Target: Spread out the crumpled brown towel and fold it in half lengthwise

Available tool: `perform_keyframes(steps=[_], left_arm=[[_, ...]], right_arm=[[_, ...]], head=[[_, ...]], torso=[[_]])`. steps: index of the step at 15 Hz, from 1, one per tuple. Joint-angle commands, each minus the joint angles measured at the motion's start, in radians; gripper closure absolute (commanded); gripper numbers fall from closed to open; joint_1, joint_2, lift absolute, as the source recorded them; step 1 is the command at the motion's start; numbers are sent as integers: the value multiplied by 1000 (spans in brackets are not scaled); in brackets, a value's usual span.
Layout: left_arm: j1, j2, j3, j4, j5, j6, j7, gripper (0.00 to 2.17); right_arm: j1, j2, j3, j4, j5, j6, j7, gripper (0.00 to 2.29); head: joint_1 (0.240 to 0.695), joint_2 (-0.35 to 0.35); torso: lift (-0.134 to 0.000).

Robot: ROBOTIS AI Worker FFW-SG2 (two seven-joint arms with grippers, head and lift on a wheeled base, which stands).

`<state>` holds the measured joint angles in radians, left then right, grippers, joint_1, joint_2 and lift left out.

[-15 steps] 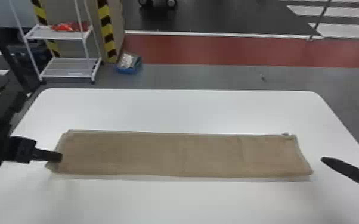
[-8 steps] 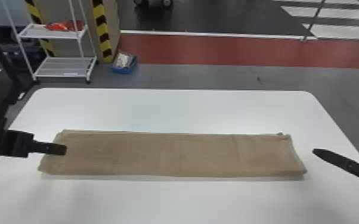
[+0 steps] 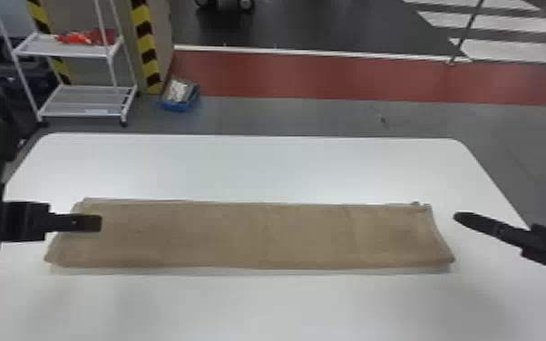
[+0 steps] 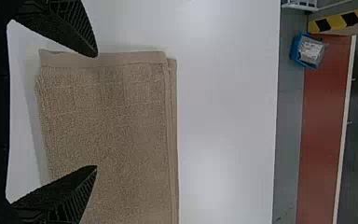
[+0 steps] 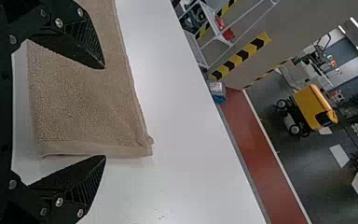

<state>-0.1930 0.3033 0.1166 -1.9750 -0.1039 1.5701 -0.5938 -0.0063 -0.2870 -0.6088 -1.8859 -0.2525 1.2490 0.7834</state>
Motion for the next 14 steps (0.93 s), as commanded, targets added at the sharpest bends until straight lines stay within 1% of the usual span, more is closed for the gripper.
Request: perform_keyframes(steps=[1, 12, 14], left_arm=[[7, -12, 0, -2, 9, 1, 6, 26], [35, -6, -5, 8, -3, 1, 3, 29], [41, 0, -6, 8, -10, 1, -3, 26]], right_arm=[[-8, -9, 20, 5, 6, -1, -1, 235], [-4, -6, 37, 4, 4, 11, -1, 235], [-3, -4, 38, 4, 2, 14, -1, 235]], head=[[695, -96], [695, -90], [695, -86]], torso=[[-123], [-123], [-123]])
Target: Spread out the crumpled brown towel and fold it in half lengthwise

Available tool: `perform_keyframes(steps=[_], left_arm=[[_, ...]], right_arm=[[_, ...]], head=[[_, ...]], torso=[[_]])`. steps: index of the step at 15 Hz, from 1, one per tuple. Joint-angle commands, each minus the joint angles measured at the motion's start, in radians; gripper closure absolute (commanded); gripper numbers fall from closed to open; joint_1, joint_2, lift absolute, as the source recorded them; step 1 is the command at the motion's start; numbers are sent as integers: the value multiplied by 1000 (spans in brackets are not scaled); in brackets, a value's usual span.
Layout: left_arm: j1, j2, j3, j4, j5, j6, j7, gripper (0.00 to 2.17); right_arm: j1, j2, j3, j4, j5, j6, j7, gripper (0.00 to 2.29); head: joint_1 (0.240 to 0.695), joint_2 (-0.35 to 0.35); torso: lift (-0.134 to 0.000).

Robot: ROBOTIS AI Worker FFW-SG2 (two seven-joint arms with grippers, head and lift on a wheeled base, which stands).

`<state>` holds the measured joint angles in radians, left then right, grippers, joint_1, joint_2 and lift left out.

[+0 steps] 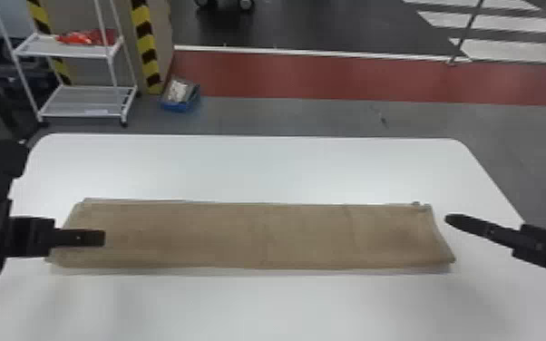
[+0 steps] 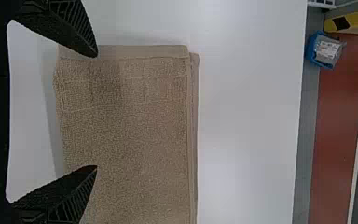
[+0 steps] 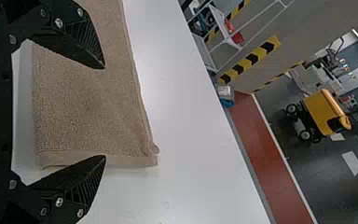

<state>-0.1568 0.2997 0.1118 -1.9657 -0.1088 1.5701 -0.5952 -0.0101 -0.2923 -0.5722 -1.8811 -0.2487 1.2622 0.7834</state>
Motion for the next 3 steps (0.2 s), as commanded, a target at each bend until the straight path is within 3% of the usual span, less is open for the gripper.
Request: perform_keyframes(steps=[1, 3], left_arm=[[11, 4, -1, -2, -9, 1, -2, 26], [20, 4, -3, -7, -12, 1, -2, 26]], right_arm=[[4, 2, 3, -1, -4, 1, 0, 235], [5, 2, 6, -1, -6, 1, 0, 235]], head=[[695, -84], [695, -80]], torso=[[-123], [-123]])
